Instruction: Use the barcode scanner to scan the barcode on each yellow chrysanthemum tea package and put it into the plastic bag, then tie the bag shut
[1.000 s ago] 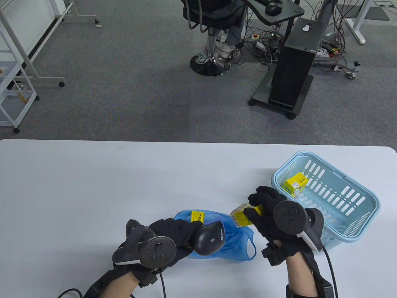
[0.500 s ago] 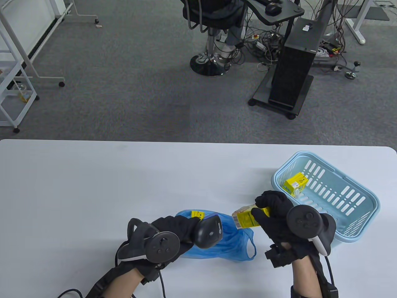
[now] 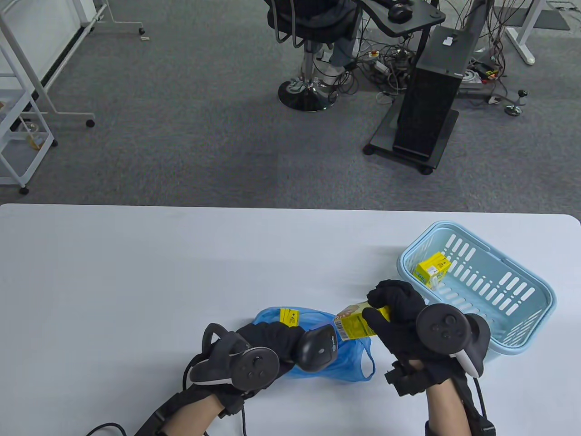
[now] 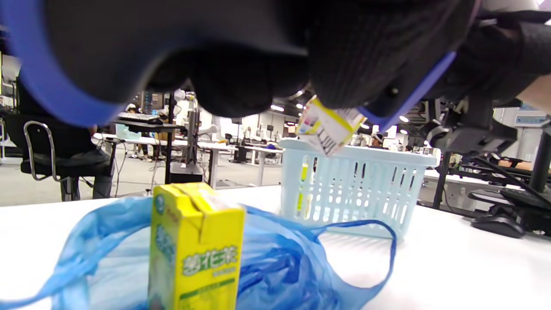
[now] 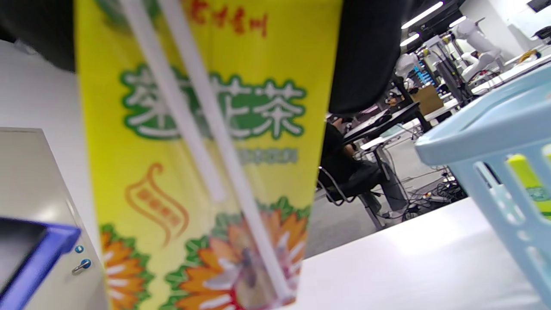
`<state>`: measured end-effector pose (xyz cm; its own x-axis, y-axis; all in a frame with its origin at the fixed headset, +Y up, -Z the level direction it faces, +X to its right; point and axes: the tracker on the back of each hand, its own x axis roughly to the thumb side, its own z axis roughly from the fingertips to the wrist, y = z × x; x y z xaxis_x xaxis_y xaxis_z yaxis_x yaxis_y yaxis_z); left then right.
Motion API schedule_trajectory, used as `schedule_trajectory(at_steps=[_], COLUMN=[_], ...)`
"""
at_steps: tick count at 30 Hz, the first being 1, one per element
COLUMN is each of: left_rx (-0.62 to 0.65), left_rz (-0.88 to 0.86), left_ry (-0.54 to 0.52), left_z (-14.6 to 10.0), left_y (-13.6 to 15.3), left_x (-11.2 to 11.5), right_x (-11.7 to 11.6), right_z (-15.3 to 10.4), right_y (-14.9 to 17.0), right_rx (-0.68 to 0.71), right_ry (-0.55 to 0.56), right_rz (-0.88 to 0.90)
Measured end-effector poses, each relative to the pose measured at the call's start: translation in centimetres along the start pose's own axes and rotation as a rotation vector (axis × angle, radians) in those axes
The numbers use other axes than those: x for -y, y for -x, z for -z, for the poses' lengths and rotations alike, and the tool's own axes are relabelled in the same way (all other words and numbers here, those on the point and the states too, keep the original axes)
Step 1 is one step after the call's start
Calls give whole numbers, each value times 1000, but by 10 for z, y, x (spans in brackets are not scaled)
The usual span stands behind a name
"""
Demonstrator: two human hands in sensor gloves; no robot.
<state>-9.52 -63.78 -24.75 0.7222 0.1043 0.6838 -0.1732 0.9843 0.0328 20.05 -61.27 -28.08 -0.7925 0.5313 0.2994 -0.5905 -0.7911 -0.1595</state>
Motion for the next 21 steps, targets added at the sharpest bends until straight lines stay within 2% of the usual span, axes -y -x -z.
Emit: schedule_trajectory(at_steps=[10,16,21], left_rx=[-25,-54,-106], left_rz=[-21,-73,-106], left_ry=[29,-8,-31], left_z=[0,-6,-13], left_y=[5,21,36], left_x=[-1,-16,-27], right_x=[-6,-7,-26], right_z=[1,1,6], right_y=[-6,0,-6], right_rx=[28,25,70], right_ry=[-22,-23,-148], right_rz=[6,-11,-14])
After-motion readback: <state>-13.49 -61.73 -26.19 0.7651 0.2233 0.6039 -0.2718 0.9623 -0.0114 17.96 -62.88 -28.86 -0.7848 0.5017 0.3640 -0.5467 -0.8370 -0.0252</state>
